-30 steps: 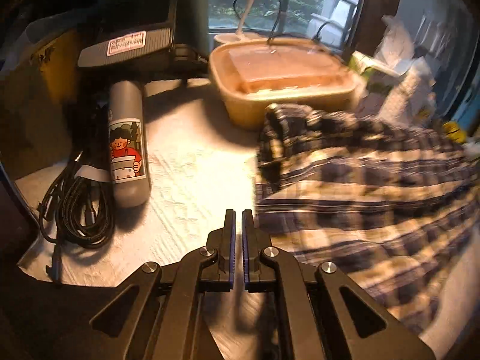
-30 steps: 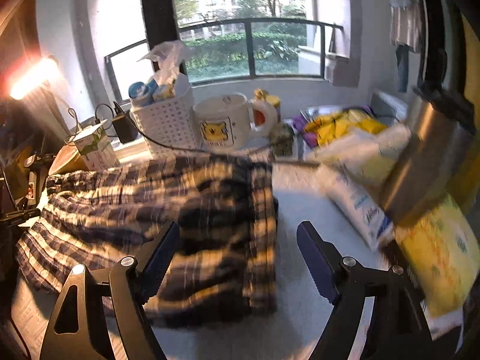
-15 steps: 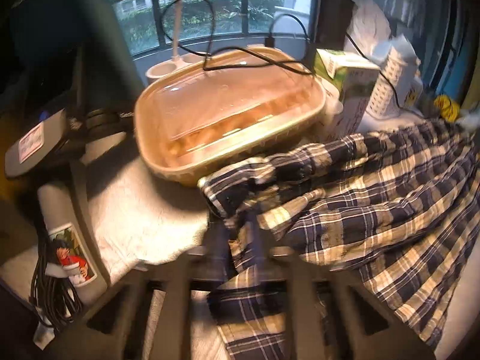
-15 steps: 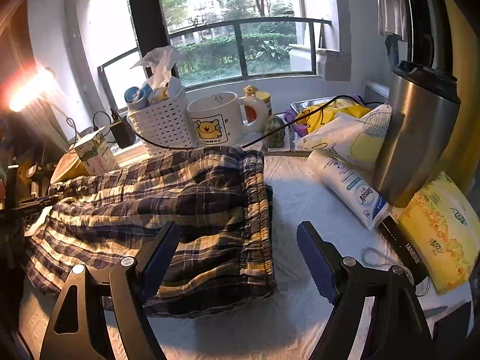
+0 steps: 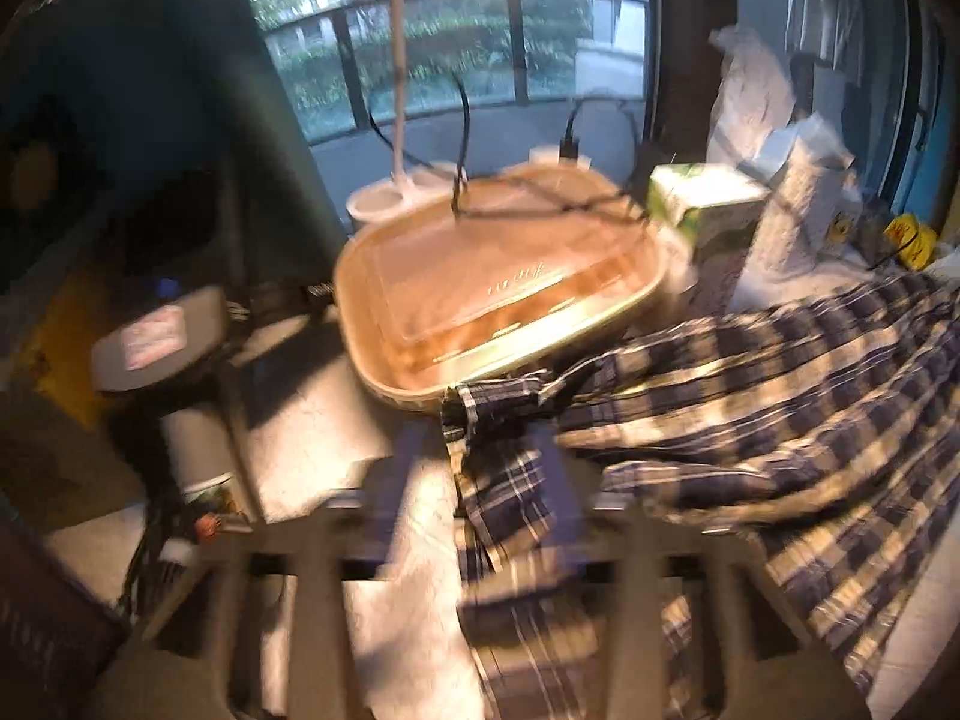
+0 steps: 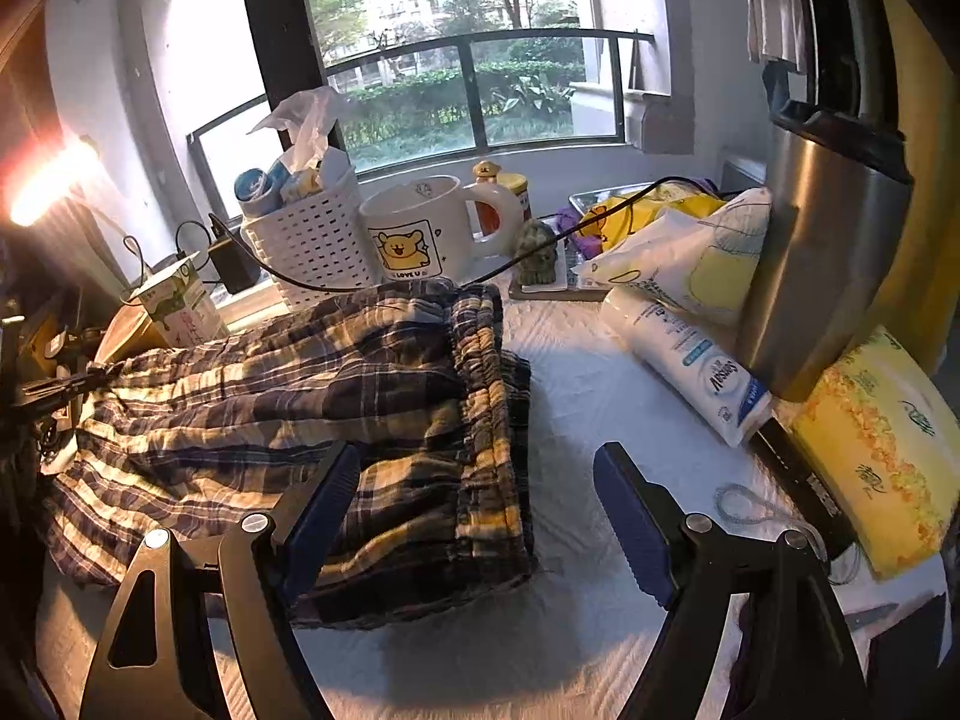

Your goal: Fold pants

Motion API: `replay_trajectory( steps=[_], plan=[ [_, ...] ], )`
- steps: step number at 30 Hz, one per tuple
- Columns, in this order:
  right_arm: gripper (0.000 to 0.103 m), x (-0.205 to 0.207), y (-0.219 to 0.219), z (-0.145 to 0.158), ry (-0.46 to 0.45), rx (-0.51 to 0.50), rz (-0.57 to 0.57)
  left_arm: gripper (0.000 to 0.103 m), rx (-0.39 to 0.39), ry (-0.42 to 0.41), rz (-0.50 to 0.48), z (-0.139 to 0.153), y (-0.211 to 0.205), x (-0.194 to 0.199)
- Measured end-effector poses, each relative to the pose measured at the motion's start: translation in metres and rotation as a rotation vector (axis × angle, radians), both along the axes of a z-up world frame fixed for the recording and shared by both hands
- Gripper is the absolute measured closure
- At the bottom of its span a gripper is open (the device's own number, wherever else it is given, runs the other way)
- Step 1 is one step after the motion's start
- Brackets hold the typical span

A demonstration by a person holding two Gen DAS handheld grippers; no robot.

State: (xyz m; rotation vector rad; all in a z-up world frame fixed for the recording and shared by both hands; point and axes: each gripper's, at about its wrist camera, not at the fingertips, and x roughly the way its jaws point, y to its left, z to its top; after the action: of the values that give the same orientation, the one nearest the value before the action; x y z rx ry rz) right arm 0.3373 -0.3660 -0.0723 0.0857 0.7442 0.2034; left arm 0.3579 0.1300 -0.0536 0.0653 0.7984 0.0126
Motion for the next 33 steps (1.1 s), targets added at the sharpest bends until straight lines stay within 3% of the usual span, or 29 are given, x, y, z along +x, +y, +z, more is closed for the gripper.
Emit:
replay_trajectory(
  steps=[3,7,11,15,22,24,30,31,32,33],
  plan=[
    [0.021,-0.009,-0.004,-0.002,0.007,0.001,-0.009,0.046,-0.037,-0.035,-0.009,0.012,-0.010,-0.030],
    [0.021,-0.020,-0.011,-0.009,0.036,0.025,-0.025,0.046,-0.118,-0.018,-0.081,0.006,-0.029,-0.068],
    [0.021,-0.031,-0.014,-0.021,0.092,0.058,-0.034,0.046,-0.187,0.068,-0.129,-0.023,-0.047,-0.096],
    [0.021,-0.040,-0.005,-0.030,0.137,0.070,0.005,0.046,-0.142,0.163,-0.110,-0.056,-0.056,-0.109],
    [0.019,-0.034,0.018,-0.045,0.202,0.193,0.079,0.046,-0.091,0.150,-0.051,-0.059,-0.044,-0.119],
    [0.011,-0.025,0.020,-0.047,0.191,0.239,0.067,0.046,-0.103,0.145,-0.050,-0.058,-0.038,-0.123],
    [0.008,0.006,0.007,-0.053,0.195,0.487,-0.042,0.046,-0.146,0.097,-0.006,-0.042,-0.019,-0.147],
    [0.011,0.009,0.007,-0.053,0.191,0.502,-0.053,0.046,-0.159,0.080,-0.009,-0.037,-0.022,-0.151],
    [0.030,0.013,0.009,-0.055,0.201,0.515,-0.049,0.046,-0.165,0.067,-0.015,-0.033,-0.025,-0.154],
    [0.057,0.016,0.012,-0.058,0.221,0.517,-0.047,0.046,-0.170,0.048,-0.030,-0.028,-0.031,-0.157]
  ],
)
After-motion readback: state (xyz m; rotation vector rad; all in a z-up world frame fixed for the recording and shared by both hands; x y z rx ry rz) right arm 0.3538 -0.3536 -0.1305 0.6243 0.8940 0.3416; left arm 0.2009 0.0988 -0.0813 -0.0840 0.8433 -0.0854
